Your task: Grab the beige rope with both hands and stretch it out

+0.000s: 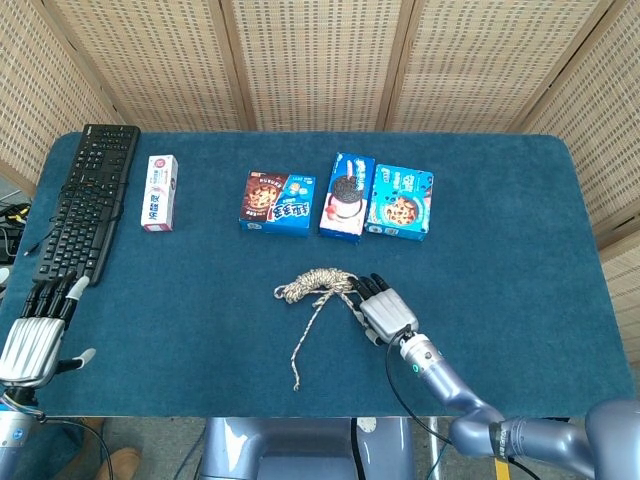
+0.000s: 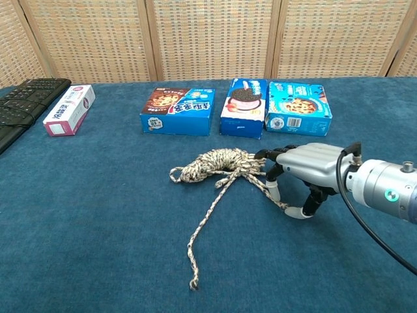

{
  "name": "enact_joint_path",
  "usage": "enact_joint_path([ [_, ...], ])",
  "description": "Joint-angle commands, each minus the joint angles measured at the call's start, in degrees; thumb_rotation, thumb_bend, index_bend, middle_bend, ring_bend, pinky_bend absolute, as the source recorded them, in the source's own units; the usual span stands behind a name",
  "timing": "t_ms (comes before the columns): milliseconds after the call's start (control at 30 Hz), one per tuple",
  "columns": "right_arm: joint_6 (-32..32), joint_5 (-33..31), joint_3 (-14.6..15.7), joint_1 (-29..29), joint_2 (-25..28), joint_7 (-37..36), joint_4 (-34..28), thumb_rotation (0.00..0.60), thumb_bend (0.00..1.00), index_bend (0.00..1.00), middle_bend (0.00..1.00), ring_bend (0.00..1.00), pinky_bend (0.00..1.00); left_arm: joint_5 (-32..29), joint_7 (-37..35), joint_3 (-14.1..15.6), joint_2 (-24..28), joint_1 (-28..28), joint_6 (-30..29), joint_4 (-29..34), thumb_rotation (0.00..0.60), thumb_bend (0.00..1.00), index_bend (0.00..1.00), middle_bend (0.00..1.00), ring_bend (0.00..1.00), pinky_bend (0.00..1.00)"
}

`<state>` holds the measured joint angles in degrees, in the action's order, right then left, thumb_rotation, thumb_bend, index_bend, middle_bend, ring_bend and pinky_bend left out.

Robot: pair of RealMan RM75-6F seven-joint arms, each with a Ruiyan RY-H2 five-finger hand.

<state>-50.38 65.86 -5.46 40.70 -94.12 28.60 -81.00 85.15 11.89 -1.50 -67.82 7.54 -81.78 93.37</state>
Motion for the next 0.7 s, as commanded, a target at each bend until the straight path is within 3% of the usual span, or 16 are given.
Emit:
enact_joint_path([
  [33,0.0,-0.3,0.1,0.1,-0.2,0.2,0.3,0.600,0.33,0.49,0.01,0.00,0.00,0.0,0.0,0.0,0.0,0.0,0.0,0.0,0.600,0.00,0.00,0.00,0.00,0.00],
  [700,-1.3,1.1,0.7,0.2,-1.7,-1.1,2.2,0.600,0.42,0.60,0.05,0.00,0.00,0.1,-0.2,0.2,0.0,0.1,0.1,-0.1,0.600,0.00,0.00,0.00,0.00,0.00],
])
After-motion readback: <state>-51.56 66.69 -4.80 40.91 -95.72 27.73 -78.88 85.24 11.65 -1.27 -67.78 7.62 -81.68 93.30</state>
